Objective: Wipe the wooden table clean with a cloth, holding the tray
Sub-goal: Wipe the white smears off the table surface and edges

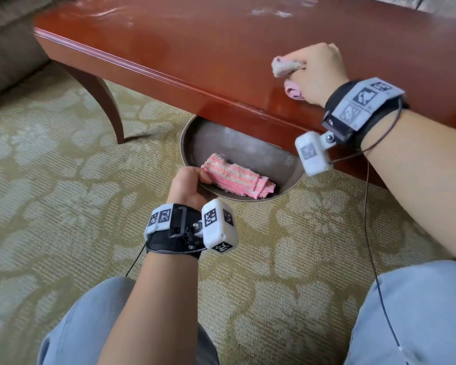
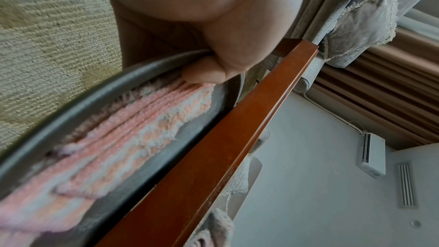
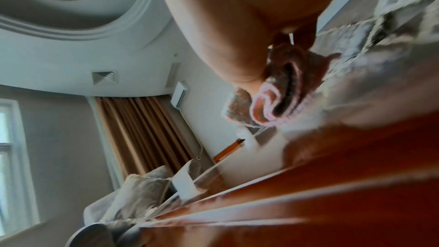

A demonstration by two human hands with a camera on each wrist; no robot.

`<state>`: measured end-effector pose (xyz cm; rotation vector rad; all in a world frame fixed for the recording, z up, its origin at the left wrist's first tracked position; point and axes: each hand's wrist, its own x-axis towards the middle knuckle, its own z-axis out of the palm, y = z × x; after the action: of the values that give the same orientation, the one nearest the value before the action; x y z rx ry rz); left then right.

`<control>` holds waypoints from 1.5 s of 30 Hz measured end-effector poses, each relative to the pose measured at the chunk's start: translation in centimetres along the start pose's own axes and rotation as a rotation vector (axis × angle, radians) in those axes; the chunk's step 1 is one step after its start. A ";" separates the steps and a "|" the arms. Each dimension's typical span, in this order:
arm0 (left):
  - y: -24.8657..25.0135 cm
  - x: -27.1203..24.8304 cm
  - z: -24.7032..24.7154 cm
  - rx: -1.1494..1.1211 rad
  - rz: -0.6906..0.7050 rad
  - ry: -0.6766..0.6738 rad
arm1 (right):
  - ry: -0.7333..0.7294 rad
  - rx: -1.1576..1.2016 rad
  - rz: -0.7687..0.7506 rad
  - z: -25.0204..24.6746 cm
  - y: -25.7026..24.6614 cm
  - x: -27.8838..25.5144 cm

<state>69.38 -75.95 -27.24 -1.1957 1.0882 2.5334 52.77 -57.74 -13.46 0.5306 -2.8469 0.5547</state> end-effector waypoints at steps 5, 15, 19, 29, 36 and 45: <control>0.2 -0.2 -0.1 0.009 0.007 -0.002 | -0.237 -0.266 0.176 0.5 0.0 1.0; 0.4 -0.7 0.2 0.009 0.007 -0.051 | -0.301 -0.160 -0.251 2.0 -3.3 -1.5; -0.1 -0.8 0.3 0.001 -0.020 -0.081 | -0.255 0.052 -0.375 1.1 -2.8 -3.8; -1.1 -0.9 0.3 -0.003 -0.052 -0.082 | -0.084 0.123 -0.190 -2.0 0.8 -5.2; -1.3 -2.4 0.7 0.048 -0.026 -0.095 | -0.198 -0.094 -0.315 0.2 1.0 -7.2; -1.5 -2.5 0.2 0.036 -0.031 -0.084 | -0.180 -0.241 -0.404 1.7 1.0 -7.7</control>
<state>71.52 -74.26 -26.20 -1.0783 1.0817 2.5054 59.22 -55.22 -17.29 1.1181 -2.7916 0.0950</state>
